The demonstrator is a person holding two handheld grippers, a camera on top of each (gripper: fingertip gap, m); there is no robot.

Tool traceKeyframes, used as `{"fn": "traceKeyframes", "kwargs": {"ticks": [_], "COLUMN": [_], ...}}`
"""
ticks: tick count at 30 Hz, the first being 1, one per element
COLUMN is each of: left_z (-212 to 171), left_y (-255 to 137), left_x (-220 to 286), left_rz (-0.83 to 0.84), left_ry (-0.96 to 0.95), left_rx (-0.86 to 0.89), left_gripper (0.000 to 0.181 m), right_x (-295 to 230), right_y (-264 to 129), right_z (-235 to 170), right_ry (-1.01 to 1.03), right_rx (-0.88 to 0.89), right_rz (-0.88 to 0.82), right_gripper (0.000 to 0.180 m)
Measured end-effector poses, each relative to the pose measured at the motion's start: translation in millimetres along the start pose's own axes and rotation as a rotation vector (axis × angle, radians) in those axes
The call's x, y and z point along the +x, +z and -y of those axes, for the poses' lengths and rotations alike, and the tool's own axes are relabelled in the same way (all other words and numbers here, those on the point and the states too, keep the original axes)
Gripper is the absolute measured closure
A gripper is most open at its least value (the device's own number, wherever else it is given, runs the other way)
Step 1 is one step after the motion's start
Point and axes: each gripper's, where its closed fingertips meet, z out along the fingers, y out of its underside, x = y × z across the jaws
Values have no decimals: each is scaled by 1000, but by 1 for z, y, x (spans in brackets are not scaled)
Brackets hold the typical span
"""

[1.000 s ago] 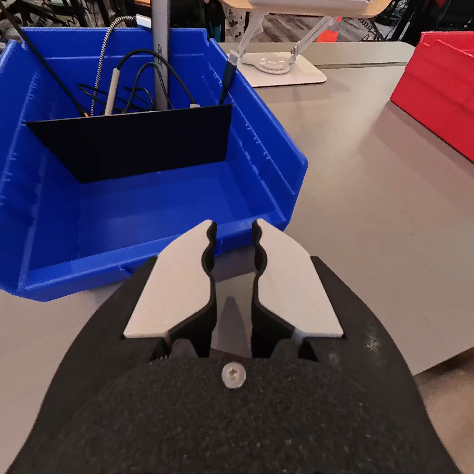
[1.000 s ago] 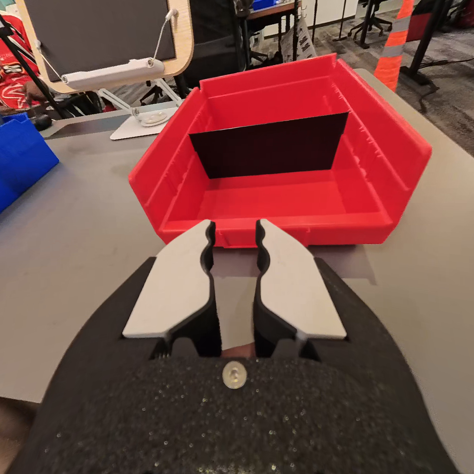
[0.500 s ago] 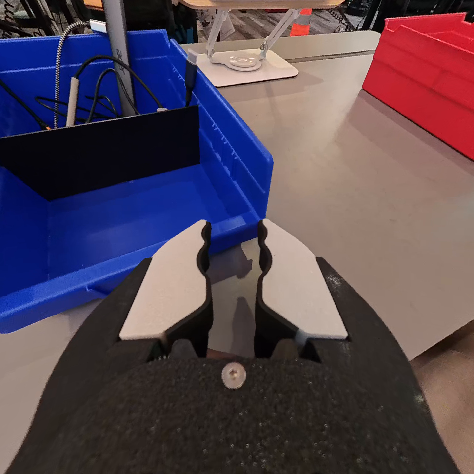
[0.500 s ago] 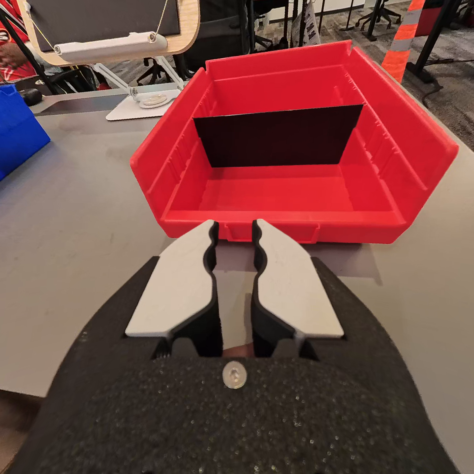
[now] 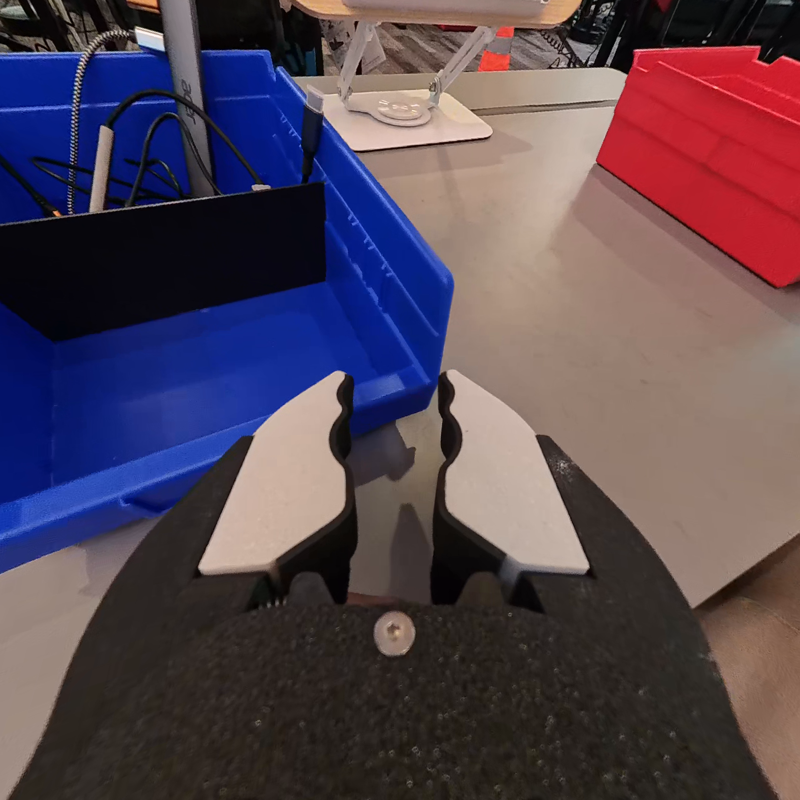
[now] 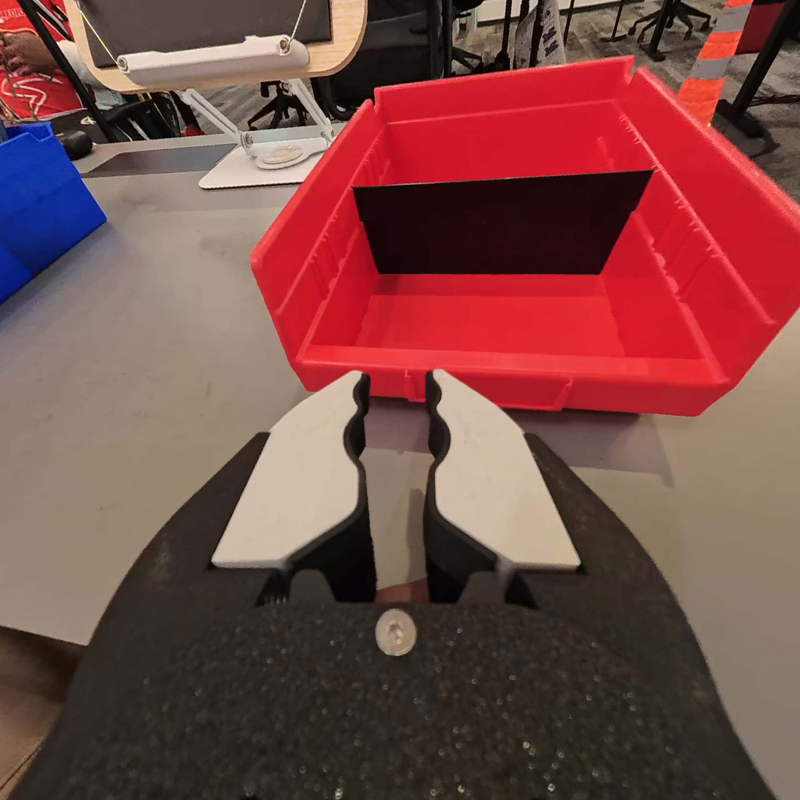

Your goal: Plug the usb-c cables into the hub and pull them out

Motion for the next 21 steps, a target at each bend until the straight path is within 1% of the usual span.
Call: {"fn": "traceKeyframes", "kwargs": {"ticks": [3,6,7,8,9,11,15,16,18,21], "left_z": [3,29,37,44,51,67,84,86,87,68], "left_y": [-1,-8,-7,-5,-1,20,83,98,125,153], "left_x": [-9,-21,-29,-44,-58,-80,-130,-146,-178,-192], "left_rz": [42,98,132,190,237,229,221,251,344,346], "left_ry": [8,28,54,76,92,112,40,45,55,44], "left_rx": [4,73,62,14,-48,-161,-428,-479,-525,-655], "left_gripper": [146,152,157,161,160,149,135,135,141,137], "right_x": [-1,0,0,1,1,-1,-7,-7,-8,-5], "right_y": [1,0,0,0,0,0,4,4,4,3], "right_z": [-1,-2,-2,-2,-1,-1,-4,-5,-5,-6], "right_ry": [17,20,14,9,7,17,31,25,11,-5], "right_rx": [-6,-5,-5,-5,-4,-1,-22,-25,-26,-28], "right_rz": [11,9,4,0,0,10,34,34,31,21], "right_gripper": [156,156,156,156,156,156,156,156,156,156]}}
